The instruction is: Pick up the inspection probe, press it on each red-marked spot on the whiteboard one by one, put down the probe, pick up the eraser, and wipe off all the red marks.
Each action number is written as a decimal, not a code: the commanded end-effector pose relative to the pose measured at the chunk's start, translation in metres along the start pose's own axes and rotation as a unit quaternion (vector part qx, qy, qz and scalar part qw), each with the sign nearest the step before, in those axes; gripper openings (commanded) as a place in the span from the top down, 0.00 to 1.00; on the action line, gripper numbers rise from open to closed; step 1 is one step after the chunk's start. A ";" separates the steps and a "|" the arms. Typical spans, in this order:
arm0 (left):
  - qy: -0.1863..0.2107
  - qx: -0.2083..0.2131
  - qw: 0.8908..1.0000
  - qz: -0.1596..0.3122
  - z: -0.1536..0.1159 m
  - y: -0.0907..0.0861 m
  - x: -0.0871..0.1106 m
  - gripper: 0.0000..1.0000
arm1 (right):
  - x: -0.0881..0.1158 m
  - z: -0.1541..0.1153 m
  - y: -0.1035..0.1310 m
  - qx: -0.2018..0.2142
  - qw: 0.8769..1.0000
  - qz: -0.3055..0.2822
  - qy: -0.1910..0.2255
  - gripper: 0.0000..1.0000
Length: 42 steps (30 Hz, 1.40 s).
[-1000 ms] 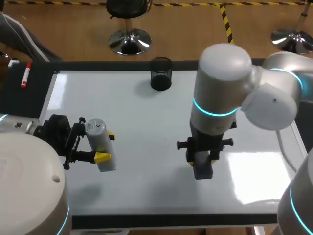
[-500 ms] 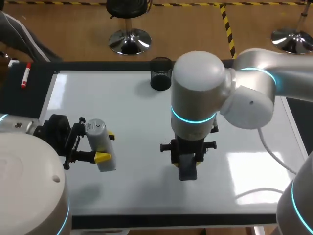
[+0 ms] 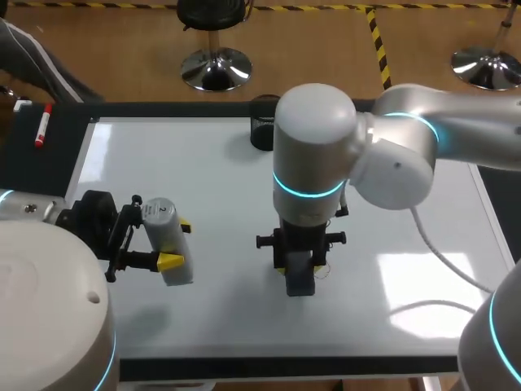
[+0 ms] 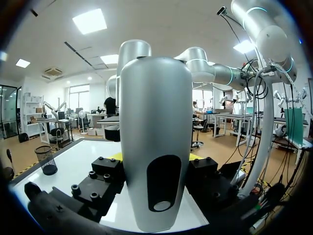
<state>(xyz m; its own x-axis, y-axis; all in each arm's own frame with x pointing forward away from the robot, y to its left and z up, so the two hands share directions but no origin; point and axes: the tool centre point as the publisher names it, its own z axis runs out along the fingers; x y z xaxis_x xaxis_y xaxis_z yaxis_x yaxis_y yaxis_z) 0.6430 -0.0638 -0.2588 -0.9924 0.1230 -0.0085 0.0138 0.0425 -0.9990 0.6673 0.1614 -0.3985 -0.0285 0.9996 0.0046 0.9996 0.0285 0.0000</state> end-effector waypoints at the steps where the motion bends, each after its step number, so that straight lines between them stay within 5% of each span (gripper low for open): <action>1: 0.000 0.002 1.000 0.001 0.000 0.000 0.000 1.00 | 0.008 0.012 0.008 0.007 1.000 -0.003 0.004 1.00; 21: 0.000 0.002 1.000 0.001 0.000 0.000 0.000 1.00 | 0.025 0.038 0.014 0.032 0.999 -0.022 0.033 1.00; 27: 0.000 0.002 1.000 0.001 0.000 0.000 0.000 1.00 | 0.010 0.041 0.012 0.015 0.997 -0.042 0.067 1.00; 42: 0.000 0.002 1.000 0.001 0.000 0.000 0.000 1.00 | -0.028 0.050 0.012 0.014 0.999 -0.021 0.046 1.00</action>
<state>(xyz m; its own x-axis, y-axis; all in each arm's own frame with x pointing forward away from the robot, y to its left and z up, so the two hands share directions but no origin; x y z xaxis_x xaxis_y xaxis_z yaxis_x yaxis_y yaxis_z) 0.6429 -0.0638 -0.2588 -0.9924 0.1230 -0.0085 0.0138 0.0424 -0.9990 0.6791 0.1518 -0.4278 -0.0693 0.9931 0.0947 0.9971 0.0718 -0.0232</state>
